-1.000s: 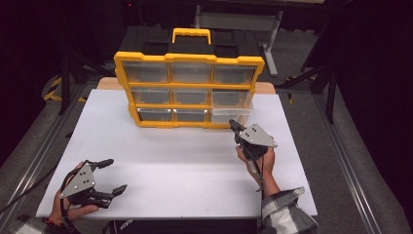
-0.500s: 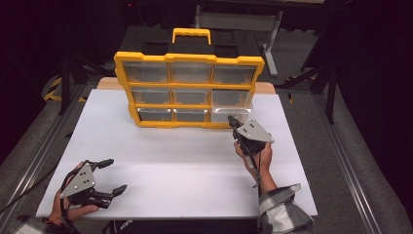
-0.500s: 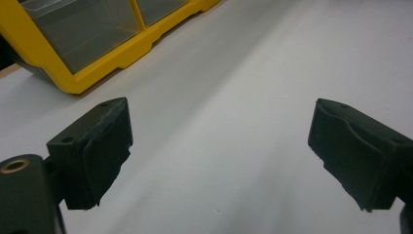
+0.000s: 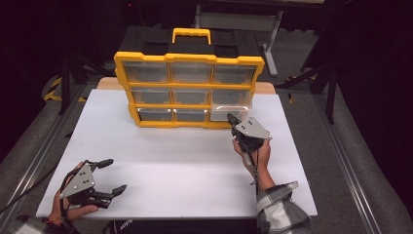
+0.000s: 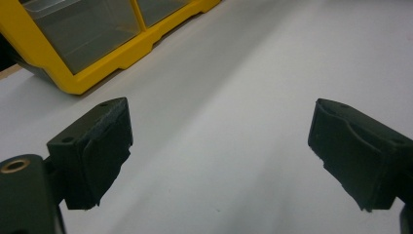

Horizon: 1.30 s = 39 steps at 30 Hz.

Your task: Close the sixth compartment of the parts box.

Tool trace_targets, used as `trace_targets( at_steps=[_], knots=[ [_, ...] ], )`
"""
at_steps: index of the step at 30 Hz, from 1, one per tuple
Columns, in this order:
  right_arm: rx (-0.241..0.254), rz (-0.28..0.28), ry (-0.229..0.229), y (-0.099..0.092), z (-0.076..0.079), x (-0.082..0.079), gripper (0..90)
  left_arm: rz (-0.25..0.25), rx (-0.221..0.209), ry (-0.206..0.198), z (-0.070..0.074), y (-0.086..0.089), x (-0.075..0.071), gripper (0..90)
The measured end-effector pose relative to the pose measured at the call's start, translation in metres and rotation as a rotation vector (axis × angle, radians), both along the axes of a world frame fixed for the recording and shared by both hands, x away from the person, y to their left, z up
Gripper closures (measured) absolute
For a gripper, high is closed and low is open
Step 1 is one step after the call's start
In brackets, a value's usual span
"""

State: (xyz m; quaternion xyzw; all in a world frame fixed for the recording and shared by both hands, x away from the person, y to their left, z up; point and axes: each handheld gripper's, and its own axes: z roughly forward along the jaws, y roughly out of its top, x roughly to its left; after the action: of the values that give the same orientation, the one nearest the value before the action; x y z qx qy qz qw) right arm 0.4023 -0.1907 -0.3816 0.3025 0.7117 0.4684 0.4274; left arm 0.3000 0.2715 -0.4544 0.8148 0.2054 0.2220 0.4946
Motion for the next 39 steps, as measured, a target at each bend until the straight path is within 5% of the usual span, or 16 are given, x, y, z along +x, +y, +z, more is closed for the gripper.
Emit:
trace_targets(
  at_steps=[39],
  knots=[
    [0.01,-0.087,0.013,-0.006,-0.005,0.021,90.0,0.0,-0.037,-0.034,0.003,0.003,-0.003,8.9]
  ],
)
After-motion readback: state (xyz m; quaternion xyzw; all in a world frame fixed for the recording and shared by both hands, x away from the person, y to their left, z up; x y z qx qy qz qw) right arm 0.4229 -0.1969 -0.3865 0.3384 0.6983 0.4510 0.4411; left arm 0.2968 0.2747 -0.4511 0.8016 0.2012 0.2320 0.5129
